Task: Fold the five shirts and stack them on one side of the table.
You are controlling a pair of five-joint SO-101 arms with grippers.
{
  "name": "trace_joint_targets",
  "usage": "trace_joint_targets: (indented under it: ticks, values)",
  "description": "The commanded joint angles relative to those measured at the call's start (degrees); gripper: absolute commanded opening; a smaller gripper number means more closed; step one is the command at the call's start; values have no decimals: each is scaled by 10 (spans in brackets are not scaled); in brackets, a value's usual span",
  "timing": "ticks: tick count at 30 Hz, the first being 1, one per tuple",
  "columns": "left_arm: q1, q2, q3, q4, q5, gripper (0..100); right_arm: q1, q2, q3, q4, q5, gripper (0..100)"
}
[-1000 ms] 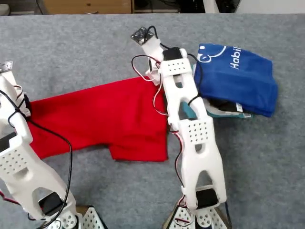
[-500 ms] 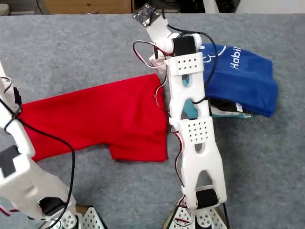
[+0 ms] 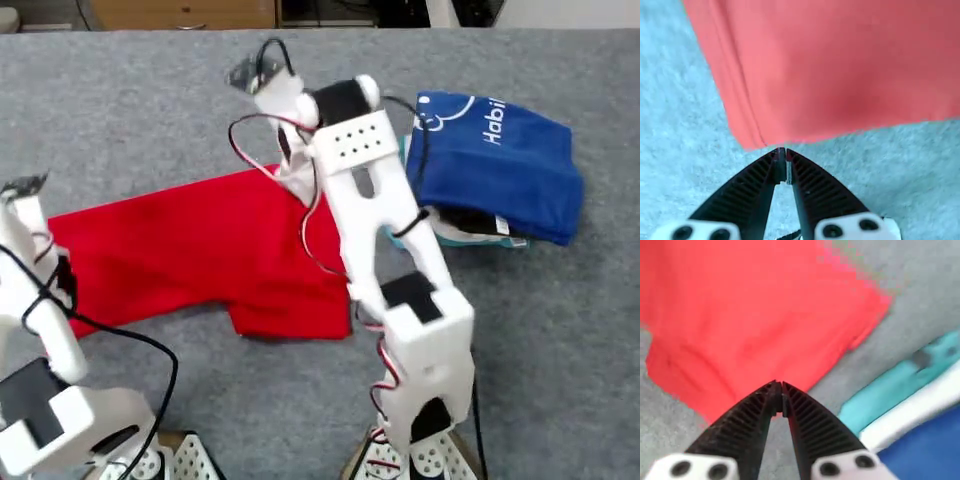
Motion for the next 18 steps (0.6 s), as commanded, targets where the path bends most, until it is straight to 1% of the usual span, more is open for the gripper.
trace_joint_targets:
  ticks: [1,5,9,11,15,18]
  values:
    - [-28,-23,7,0,-25,19,12,-72,141,-64,-6,2]
    - [-36,-16,29,-9,-37,19,23,-92,260,-145,-6,2]
    - [-36,22,63,-67,-36,19,50,-75,347,-246,-4,2]
    - [-38,46,64,-74,-38,19,73,-58,370,-283,-6,2]
    - [-51,65,48,-71,-38,19,115,-23,374,-295,-4,2]
    - [-68,65,27,-71,-38,19,119,-17,375,-278,8,2]
